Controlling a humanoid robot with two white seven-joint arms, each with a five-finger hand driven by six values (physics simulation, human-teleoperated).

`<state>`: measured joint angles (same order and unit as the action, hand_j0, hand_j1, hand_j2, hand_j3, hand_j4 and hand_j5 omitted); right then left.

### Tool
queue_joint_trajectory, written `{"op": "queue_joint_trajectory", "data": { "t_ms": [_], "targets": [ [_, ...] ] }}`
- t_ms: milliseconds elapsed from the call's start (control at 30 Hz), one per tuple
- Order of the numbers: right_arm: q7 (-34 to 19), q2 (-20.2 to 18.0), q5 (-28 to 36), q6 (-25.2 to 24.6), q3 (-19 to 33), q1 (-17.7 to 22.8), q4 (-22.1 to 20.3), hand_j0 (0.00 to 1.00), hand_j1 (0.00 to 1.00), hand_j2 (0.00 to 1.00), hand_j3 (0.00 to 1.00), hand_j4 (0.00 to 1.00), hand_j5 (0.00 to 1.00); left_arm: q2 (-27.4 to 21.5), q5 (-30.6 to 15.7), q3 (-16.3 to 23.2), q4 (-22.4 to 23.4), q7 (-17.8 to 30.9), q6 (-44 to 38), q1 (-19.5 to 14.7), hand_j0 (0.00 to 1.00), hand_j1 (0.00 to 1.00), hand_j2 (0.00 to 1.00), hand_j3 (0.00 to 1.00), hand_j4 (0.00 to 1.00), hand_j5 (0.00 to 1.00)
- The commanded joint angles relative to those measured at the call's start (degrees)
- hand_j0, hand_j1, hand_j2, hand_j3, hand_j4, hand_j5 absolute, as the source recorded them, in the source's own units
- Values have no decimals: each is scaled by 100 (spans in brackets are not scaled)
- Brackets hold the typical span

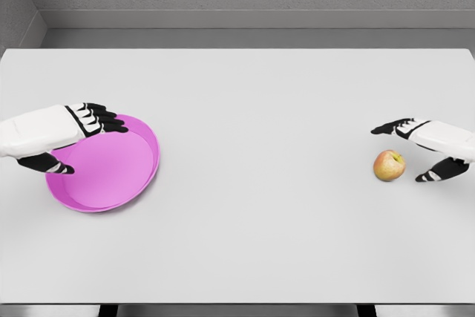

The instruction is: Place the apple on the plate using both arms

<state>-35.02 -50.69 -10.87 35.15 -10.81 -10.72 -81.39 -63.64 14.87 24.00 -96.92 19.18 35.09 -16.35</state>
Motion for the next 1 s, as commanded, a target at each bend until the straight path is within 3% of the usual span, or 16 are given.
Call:
{"op": "queue_joint_trajectory", "data": {
  "t_ms": [0, 533, 967],
  "targets": [
    [2, -11, 41, -15, -149, 9, 26, 100, 100, 100, 100, 100, 100, -8, -37, 26, -2, -2, -9, 9, 100, 100, 100, 100, 100, 100],
    [2, 103, 33, -15, -308, -61, 343, 98, 98, 98, 98, 98, 98, -8, -37, 61, -2, 15, -9, -9, 100, 100, 100, 100, 100, 100],
    [2, 103, 41, -15, -325, -79, 334, 80, 80, 80, 80, 80, 80, 28, -37, 79, -2, 33, -9, -26, 100, 100, 100, 100, 100, 100]
  ]
}}
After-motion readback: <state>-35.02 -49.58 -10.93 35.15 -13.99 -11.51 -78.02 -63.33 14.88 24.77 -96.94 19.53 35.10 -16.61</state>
